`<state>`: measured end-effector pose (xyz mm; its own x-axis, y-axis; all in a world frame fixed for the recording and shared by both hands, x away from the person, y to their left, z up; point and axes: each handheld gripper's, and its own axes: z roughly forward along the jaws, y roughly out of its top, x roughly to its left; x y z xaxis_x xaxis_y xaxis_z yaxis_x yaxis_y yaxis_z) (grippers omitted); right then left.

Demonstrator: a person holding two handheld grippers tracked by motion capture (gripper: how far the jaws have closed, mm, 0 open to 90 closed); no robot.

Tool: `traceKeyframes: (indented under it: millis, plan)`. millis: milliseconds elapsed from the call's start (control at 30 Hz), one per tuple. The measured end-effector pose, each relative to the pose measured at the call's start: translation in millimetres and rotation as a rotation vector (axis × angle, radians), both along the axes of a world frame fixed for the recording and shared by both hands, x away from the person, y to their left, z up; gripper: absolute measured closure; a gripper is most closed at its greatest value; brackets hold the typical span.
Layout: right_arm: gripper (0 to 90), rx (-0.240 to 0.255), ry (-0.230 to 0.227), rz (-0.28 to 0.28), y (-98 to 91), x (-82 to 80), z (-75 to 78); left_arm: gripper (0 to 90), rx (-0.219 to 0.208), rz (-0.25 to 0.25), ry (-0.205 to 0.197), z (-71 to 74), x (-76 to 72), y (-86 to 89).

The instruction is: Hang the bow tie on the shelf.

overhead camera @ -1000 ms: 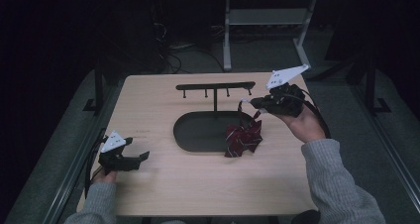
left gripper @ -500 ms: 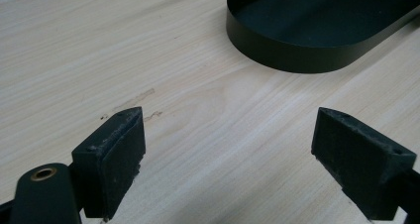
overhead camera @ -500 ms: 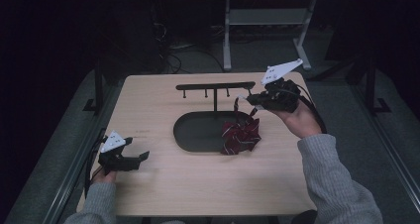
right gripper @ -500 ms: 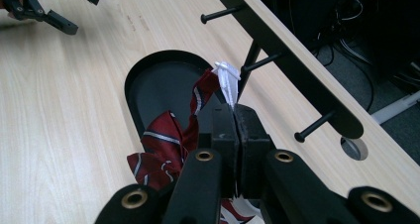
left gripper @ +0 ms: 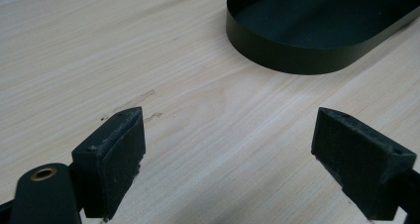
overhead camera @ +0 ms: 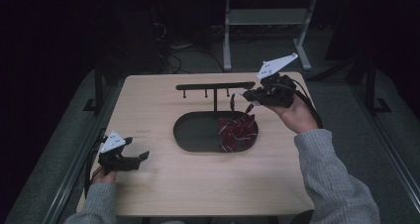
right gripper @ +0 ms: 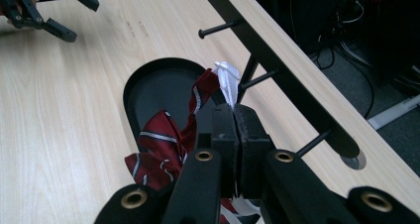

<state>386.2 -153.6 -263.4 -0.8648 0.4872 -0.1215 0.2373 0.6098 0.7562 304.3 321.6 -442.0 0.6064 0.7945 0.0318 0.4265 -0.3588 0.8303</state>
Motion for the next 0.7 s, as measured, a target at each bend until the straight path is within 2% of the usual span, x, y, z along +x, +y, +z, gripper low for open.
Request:
traceKeyframes:
  millis: [233,567,700]
  plan:
    - [87.7,0.006,0.016,-0.005,1.7,4.5,-1.5,13.0,-0.002,-0.003,-0.005,-0.5,0.5,-0.9]
    - [87.7,-0.019,0.021,0.005,9.5,14.4,2.3,13.0,-0.003,-0.002,-0.006,-0.2,0.3,-0.5]
    - [87.7,-0.005,0.028,-0.003,12.6,18.9,1.1,13.1,-0.004,-0.001,-0.005,-0.2,0.3,-0.3]
